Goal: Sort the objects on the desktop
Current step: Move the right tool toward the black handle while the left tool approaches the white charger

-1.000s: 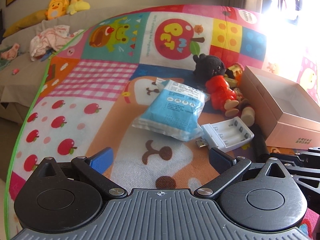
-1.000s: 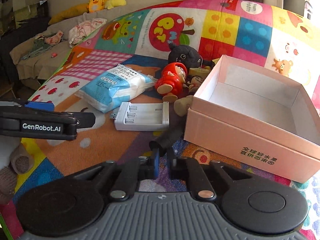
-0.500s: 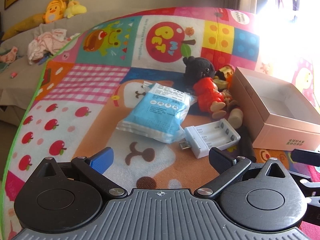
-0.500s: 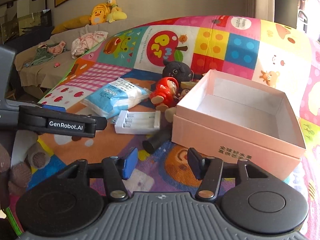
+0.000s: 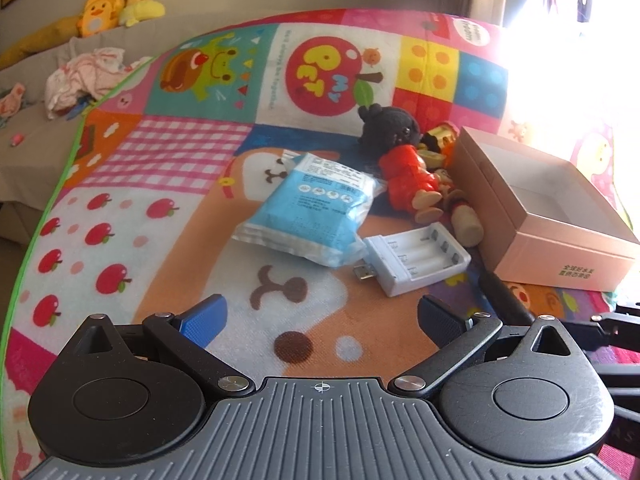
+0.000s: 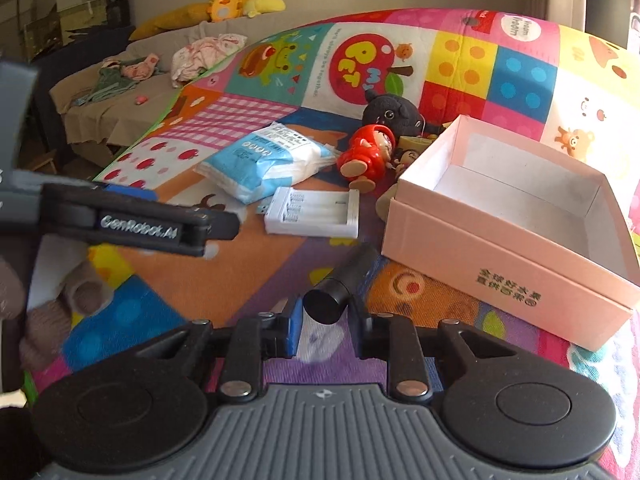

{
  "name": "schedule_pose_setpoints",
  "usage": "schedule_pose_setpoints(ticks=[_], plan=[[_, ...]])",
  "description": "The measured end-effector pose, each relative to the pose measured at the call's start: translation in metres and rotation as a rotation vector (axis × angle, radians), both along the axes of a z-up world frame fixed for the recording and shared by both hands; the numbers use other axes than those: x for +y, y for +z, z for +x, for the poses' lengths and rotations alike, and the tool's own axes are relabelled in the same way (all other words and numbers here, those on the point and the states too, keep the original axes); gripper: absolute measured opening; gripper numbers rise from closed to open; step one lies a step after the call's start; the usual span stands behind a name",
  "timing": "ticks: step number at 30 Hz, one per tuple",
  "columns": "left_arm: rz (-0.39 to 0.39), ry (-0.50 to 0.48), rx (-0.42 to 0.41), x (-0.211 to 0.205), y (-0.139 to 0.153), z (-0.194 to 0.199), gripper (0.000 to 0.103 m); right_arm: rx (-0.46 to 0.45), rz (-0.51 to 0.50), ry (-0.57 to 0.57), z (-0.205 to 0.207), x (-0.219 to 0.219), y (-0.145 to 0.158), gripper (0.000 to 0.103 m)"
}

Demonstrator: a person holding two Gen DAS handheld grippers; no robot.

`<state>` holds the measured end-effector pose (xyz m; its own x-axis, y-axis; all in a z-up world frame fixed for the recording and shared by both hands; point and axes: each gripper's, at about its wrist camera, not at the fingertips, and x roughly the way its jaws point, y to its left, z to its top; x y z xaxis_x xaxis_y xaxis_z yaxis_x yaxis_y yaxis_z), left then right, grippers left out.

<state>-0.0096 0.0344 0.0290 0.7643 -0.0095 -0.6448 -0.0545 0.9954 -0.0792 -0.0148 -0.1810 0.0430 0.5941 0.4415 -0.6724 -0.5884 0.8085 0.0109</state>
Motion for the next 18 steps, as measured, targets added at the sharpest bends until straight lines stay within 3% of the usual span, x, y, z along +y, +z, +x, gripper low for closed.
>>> schedule_pose_setpoints(ticks=[4, 7, 8, 11, 15, 18], plan=[[0.001, -0.083, -0.005, -0.02, -0.003, 0.003, 0.103, -0.001, -0.042, -0.015, -0.02, -0.039, 0.0, 0.022], [0.003, -0.123, -0.001, -0.035, -0.006, 0.011, 0.103, -0.054, -0.067, -0.14, -0.022, -0.068, 0.0, 0.024], [0.005, -0.132, 0.0, -0.039, -0.007, 0.016, 0.103, -0.078, -0.073, -0.201, -0.019, -0.079, -0.001, 0.03], [0.024, -0.148, 0.011, -0.053, -0.011, 0.032, 0.103, -0.139, -0.054, -0.338, -0.015, -0.098, -0.002, 0.064], [0.059, -0.134, 0.039, -0.065, -0.017, 0.056, 0.103, -0.101, 0.061, -0.379, -0.012, -0.107, -0.007, 0.074], [0.055, -0.108, 0.057, -0.068, -0.02, 0.071, 0.103, -0.077, 0.066, -0.375, -0.008, -0.1, -0.018, 0.077]])
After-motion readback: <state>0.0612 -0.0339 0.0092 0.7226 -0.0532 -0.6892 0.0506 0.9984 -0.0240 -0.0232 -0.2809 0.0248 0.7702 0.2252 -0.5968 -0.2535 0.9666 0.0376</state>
